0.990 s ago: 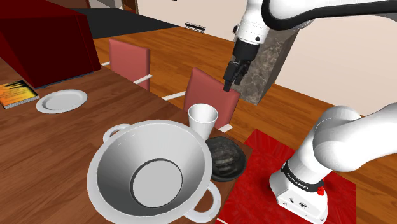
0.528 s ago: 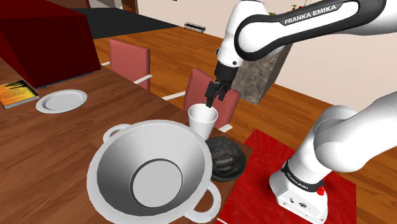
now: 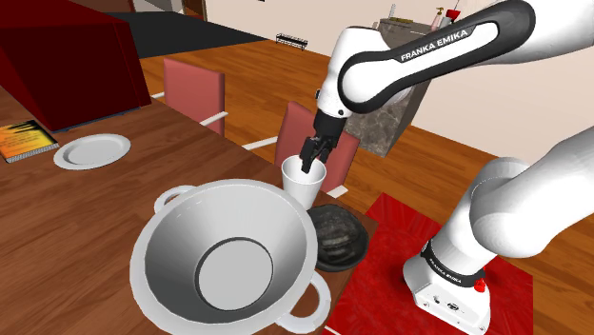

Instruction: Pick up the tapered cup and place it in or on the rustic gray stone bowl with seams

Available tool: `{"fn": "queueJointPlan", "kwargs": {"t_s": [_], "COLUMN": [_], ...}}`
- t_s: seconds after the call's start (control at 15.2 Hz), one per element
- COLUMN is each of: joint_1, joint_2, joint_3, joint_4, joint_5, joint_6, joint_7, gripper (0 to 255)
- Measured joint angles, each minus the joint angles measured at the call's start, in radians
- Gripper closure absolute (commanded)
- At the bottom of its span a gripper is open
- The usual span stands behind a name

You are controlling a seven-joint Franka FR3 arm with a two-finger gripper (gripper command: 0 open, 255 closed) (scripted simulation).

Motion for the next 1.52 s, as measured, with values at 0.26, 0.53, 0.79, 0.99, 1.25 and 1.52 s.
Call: {"fn": "queueJointPlan", "kwargs": {"t_s": [0.26, 0.53, 0.79, 0.99, 1.25, 1.52], "joint_1": [0.002, 0.003, 0.002, 0.002, 0.002, -0.001], "joint_2": [0.008, 0.009, 0.009, 0.009, 0.004, -0.022], "joint_3": [0.002, 0.002, 0.002, 0.002, 0.002, 0.001], "joint_4": [-0.01, -0.011, -0.011, -0.011, -0.008, 0.018], "joint_5": [0.004, 0.004, 0.004, 0.004, 0.003, -0.006], "joint_6": [0.02, 0.021, 0.021, 0.021, 0.013, -0.039], "joint_7": [-0.001, -0.002, -0.002, -0.002, 0.0, 0.01], "gripper": [0, 255, 255, 255, 255, 255]}}
